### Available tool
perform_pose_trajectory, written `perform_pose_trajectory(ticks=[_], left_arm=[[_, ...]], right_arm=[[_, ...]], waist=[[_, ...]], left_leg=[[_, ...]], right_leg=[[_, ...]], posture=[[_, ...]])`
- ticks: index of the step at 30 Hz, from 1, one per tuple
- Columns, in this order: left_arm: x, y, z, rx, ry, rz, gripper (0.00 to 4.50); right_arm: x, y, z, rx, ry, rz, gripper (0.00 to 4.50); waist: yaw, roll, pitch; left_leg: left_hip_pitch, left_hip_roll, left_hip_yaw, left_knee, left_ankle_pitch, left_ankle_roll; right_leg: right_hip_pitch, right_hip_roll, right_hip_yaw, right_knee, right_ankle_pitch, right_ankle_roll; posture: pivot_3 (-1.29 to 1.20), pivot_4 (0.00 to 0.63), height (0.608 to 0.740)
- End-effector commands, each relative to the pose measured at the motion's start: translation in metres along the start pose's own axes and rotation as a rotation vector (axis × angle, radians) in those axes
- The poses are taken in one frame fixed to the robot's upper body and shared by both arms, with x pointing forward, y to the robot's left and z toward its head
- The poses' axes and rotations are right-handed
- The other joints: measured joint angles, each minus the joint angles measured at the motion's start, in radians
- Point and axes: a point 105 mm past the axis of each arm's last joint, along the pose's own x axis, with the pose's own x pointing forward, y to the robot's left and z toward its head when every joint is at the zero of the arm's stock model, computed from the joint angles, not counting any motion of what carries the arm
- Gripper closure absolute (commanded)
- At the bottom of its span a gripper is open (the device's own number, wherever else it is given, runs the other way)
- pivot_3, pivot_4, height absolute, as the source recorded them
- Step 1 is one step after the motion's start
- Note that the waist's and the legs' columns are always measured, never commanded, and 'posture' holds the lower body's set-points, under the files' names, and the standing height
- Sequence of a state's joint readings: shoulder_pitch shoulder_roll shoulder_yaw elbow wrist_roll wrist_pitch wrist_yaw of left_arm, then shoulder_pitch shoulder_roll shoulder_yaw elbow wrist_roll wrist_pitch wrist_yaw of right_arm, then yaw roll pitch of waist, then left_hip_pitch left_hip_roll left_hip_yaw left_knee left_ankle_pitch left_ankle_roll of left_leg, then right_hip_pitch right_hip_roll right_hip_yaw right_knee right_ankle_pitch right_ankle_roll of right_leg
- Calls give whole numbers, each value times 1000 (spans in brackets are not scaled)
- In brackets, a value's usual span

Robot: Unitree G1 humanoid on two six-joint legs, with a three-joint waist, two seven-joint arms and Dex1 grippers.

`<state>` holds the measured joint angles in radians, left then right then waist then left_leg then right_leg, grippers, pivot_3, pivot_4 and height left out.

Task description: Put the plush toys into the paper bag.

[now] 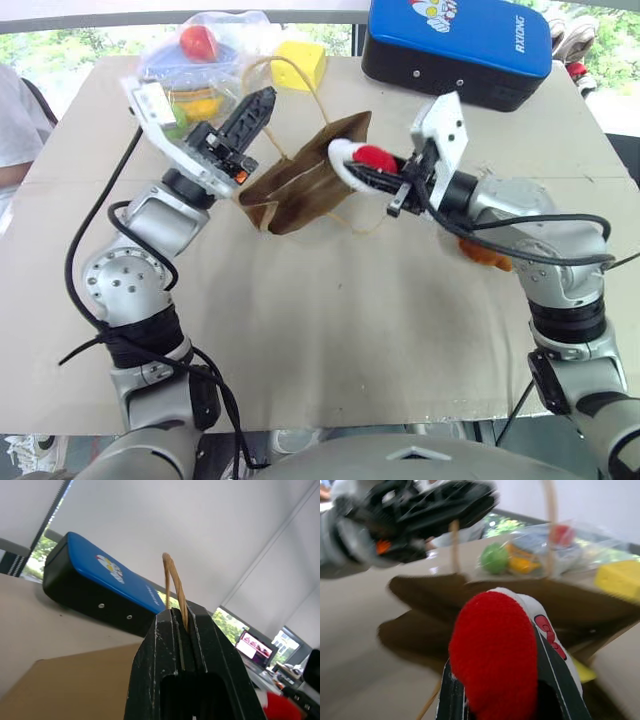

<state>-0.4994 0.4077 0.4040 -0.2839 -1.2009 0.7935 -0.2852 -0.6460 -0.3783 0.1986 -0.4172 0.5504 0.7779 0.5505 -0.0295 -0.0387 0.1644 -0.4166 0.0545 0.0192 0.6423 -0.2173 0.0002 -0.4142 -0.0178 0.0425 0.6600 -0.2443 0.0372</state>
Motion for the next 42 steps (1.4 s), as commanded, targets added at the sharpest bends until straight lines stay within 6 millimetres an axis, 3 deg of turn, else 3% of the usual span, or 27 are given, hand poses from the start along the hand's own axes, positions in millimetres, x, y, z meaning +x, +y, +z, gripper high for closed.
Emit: perform_pose_trajectory(ticks=[1, 5, 14, 19, 24, 27, 32, 42], left_arm=[[1, -9, 9, -2, -23, -43, 4500], [2, -13, 2, -6, 3, -60, 4500], [-5, -28, -11, -57, 27, -92, 4500], [-11, -30, -10, -73, 12, -84, 4500], [-14, -36, -11, -106, -13, -101, 4500], [-20, -38, -9, -138, -34, -115, 4500], [-28, -32, -11, -134, -30, -81, 4500], [-40, -19, -18, -91, -5, -87, 4500]], right_arm=[[4, 6, -1, -127, 45, 47, 4470], [16, 3, -12, -166, 92, 53, 4470], [65, 6, -11, -246, 71, 137, 4470], [76, 13, -4, -279, 31, 210, 4470], [91, 27, -32, -189, 36, 288, 4470], [88, 43, -51, -106, 13, 366, 3191], [76, 34, -49, -124, -32, 270, 666], [31, 24, -42, -93, -1, 211, 666]], waist=[[-2, 0, 0], [-7, 0, 0], [-8, 0, 0], [-3, -1, 0], [-6, -1, 0], [-6, -1, 0], [-4, -1, 0], [-3, -1, 0]], left_leg=[[0, 0, 0, 0, 0, 0], [0, 0, 0, 0, 0, 0], [1, 0, 0, 0, 0, 0], [0, 0, 0, 0, 0, 0], [1, 1, 0, 0, 0, 0], [1, 1, 0, 0, 0, 0], [0, 0, 0, 0, 0, 0], [1, 0, 0, 0, 0, 0]], right_leg=[[0, 0, 0, 0, 0, 0], [0, 0, 0, 0, 0, 0], [0, 0, 0, 1, 0, 0], [0, -1, 0, 0, 0, 0], [0, 0, 0, 1, 0, 0], [0, 0, 0, 0, 0, 0], [0, -1, 0, 1, 0, 0], [0, 0, 0, 0, 0, -1]], posture=[[0, 150, 740], [0, 150, 740], [0, 150, 740], [0, 150, 740], [0, 150, 740], [0, 150, 740], [0, 150, 740], [0, 150, 740]])
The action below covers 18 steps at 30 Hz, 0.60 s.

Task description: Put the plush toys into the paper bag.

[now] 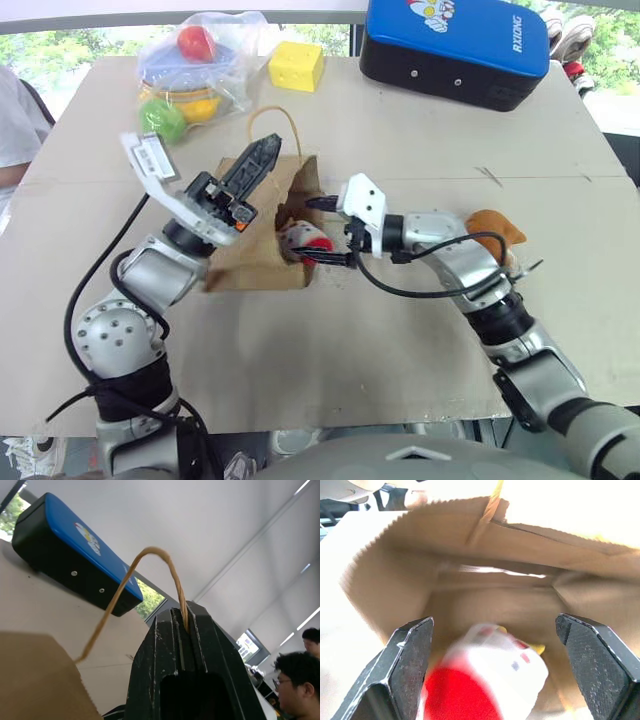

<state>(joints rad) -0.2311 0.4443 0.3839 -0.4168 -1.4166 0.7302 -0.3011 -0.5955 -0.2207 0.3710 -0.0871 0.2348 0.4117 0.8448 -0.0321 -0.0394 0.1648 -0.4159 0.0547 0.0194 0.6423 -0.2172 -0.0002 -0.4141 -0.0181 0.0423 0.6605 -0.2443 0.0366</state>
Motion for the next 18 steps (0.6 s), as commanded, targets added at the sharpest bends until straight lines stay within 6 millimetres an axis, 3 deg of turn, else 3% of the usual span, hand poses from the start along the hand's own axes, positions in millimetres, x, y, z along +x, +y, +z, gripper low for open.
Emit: perform_pose_trajectory(ticks=[1, 6, 11, 14, 18], left_arm=[[0, -5, 6, 51, -19, -53, 4500], [2, -6, 2, 47, -16, -76, 4500], [-1, -6, 2, 65, -14, -74, 4500], [-5, -6, 1, 76, -15, -66, 4500], [-7, -8, 0, 89, -17, -62, 4500]], right_arm=[[-11, -2, 18, -24, -36, -19, 666], [-7, -2, -1, -26, 92, -20, 666], [-10, 3, -25, 77, 250, 11, 666], [-2, 4, -30, 138, 257, 29, 666], [4, 4, -40, 134, 283, 39, 2559]], waist=[[-1, 0, 0], [-3, 0, 0], [-2, 0, 0], [-5, 0, 0], [-6, 0, 0]], left_leg=[[0, 0, 0, 0, 0, 0], [0, 0, 0, 0, 0, 0], [0, 0, 0, 0, 0, 0], [0, 0, 0, 0, 0, 0], [0, 0, 0, 0, 0, 0]], right_leg=[[0, 0, 0, 0, 0, 0], [0, 1, 0, 0, 0, 0], [0, 0, 0, 0, 0, 0], [0, 0, 0, 0, 0, 0], [0, 1, 0, 0, 0, 0]], posture=[[0, 150, 740], [0, 150, 740], [0, 150, 740], [0, 150, 740], [0, 150, 740]])
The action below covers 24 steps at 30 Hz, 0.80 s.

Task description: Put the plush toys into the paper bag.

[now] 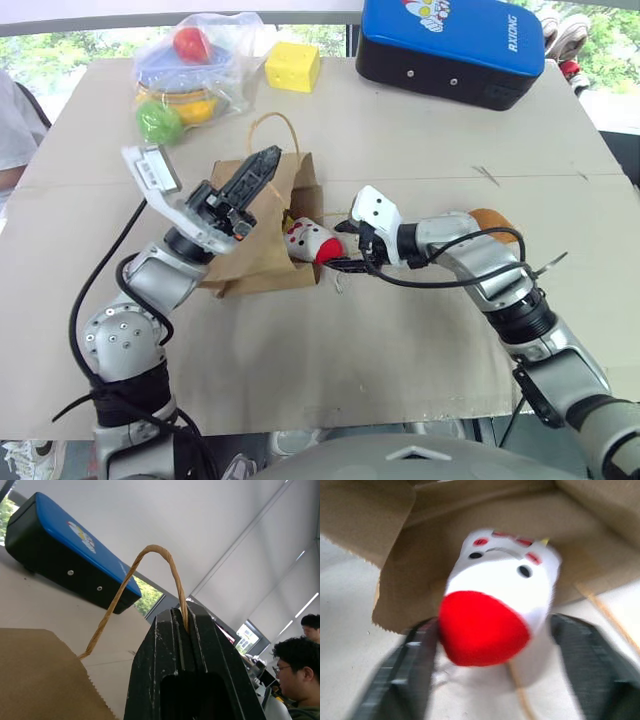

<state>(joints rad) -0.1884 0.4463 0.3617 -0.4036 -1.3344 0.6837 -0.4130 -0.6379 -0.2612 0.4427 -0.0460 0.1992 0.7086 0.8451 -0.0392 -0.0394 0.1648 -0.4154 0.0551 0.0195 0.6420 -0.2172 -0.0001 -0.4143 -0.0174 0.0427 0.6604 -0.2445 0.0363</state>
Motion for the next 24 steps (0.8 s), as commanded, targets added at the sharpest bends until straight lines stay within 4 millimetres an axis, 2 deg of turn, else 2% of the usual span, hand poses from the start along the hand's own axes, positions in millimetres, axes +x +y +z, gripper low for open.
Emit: perform_pose_trajectory(ticks=[1, 4, 5, 9, 15, 18, 24], left_arm=[[-1, -13, 8, 56, -27, -37, 4500], [-5, -13, 9, 65, -29, -30, 4500], [-6, -13, 9, 66, -29, -28, 4500], [-6, -16, 8, 67, -19, -47, 4500], [0, -30, 4, 47, 30, -154, 4500], [5, -33, 4, 39, 45, -196, 4500], [15, -41, -2, 21, 72, -267, 4500]], right_arm=[[6, 2, 7, -46, -14, 20, 2997], [7, 0, 10, -61, -34, 12, 4365], [6, 0, 11, -64, -42, 12, 4444], [-1, 0, 20, -119, -91, 22, 4444], [-11, 9, 47, -252, -229, 102, 4444], [-6, 14, 51, -314, -220, 148, 4444], [19, 15, 47, -472, -105, 217, 4444]], waist=[[1, 0, 0], [2, 0, 0], [2, 0, 0], [2, 0, 0], [1, 0, 0], [1, 0, 0], [-1, 0, 0]], left_leg=[[0, 0, 0, 0, 0, 0], [-1, 0, 0, 0, 0, 0], [-1, 0, 0, 0, 0, 0], [-1, 0, 0, 0, 0, 0], [-1, 0, 0, 0, 0, 0], [0, 0, 0, 0, 0, 0], [0, 0, 0, 0, 0, 0]], right_leg=[[0, 0, 0, 0, 0, 0], [0, 0, 0, -1, 0, 0], [0, 0, 0, -1, 0, 0], [0, 0, 0, -1, 0, 0], [0, 0, 0, -1, 0, 0], [0, 0, 0, -1, 0, 0], [0, 0, 0, 0, 0, 0]], posture=[[0, 150, 740], [0, 150, 740], [0, 150, 740], [0, 150, 740], [0, 150, 740], [0, 150, 740], [0, 150, 740]])
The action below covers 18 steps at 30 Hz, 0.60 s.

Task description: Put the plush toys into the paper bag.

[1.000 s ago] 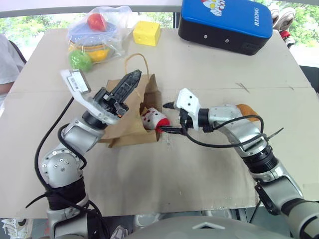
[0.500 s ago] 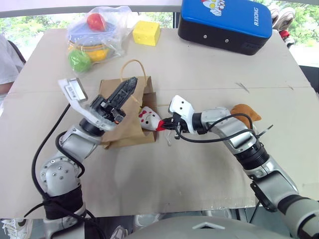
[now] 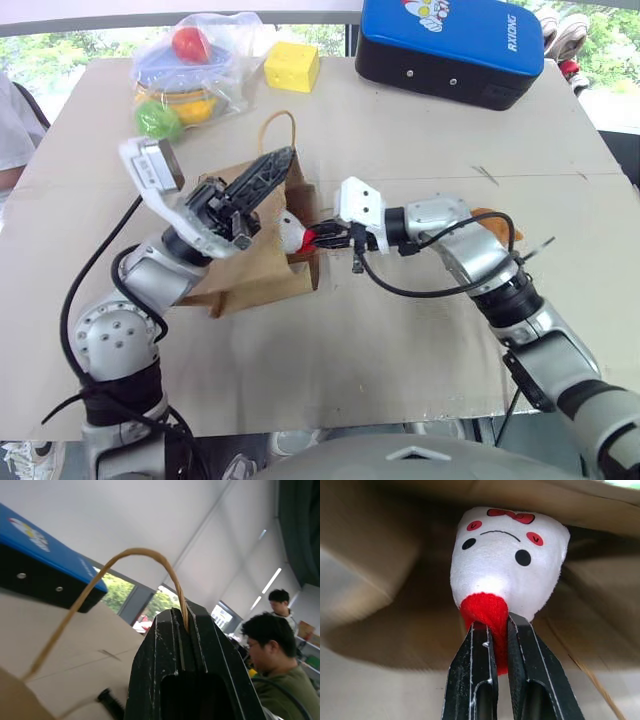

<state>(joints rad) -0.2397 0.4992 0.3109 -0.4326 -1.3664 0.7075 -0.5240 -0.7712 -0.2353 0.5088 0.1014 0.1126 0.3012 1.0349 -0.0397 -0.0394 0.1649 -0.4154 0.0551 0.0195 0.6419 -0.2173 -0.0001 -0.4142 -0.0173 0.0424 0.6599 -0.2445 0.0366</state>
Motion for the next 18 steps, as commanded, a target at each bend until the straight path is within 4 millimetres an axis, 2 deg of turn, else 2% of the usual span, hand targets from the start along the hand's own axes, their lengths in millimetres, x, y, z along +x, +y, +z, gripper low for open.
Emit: perform_pose_trajectory(ticks=[1, 5, 8, 10, 13, 16, 17, 18], left_arm=[[7, -10, -1, -1, 1, -71, 4500], [10, -9, -6, -1, 5, -76, 4500], [10, -10, -11, 2, 13, -76, 4500], [9, -10, -15, 13, 25, -74, 4500], [9, -10, -15, 37, 27, -71, 4500], [12, -9, -12, 78, 25, -75, 4500], [15, -9, -9, 99, 23, -78, 4500], [18, -8, -6, 121, 17, -81, 4500]], right_arm=[[12, 2, 7, -95, 3, 68, 4444], [26, 13, 6, -152, 0, 152, 4444], [35, 22, 9, -156, -67, 195, 4444], [35, 19, 7, -131, -79, 182, 4444], [24, 18, 6, -111, -99, 179, 3655], [8, 12, 7, -108, -108, 124, 2112], [1, 10, 8, -85, -108, 99, 1837], [-8, 7, 8, -53, -107, 64, 1359]], waist=[[0, 0, 0], [2, 0, 0], [1, 0, 0], [1, 0, 0], [3, 0, 0], [9, 0, 0], [12, 0, 0], [15, 0, 0]], left_leg=[[0, 0, 0, 0, 0, 0], [-1, 0, 0, 0, 0, 0], [-1, 0, 0, 0, 0, 0], [0, 0, 0, 0, 0, 0], [0, 0, 0, 0, 0, 0], [-1, 0, 0, 0, 0, 0], [-1, 0, 0, 0, 0, 0], [-1, 0, 0, 0, 0, 0]], right_leg=[[0, 0, 0, 0, 0, 0], [0, 0, 0, -1, 0, 0], [0, 0, 0, 0, 0, 0], [0, 0, 0, 0, 0, 0], [0, 0, 0, 0, 0, 0], [0, -1, 0, 0, 0, 0], [0, -1, 0, -1, 0, 0], [0, -1, 0, -1, 0, 0]], posture=[[0, 150, 740], [0, 150, 740], [0, 150, 740], [0, 150, 740], [0, 150, 740], [0, 150, 740], [0, 150, 740], [0, 150, 740]])
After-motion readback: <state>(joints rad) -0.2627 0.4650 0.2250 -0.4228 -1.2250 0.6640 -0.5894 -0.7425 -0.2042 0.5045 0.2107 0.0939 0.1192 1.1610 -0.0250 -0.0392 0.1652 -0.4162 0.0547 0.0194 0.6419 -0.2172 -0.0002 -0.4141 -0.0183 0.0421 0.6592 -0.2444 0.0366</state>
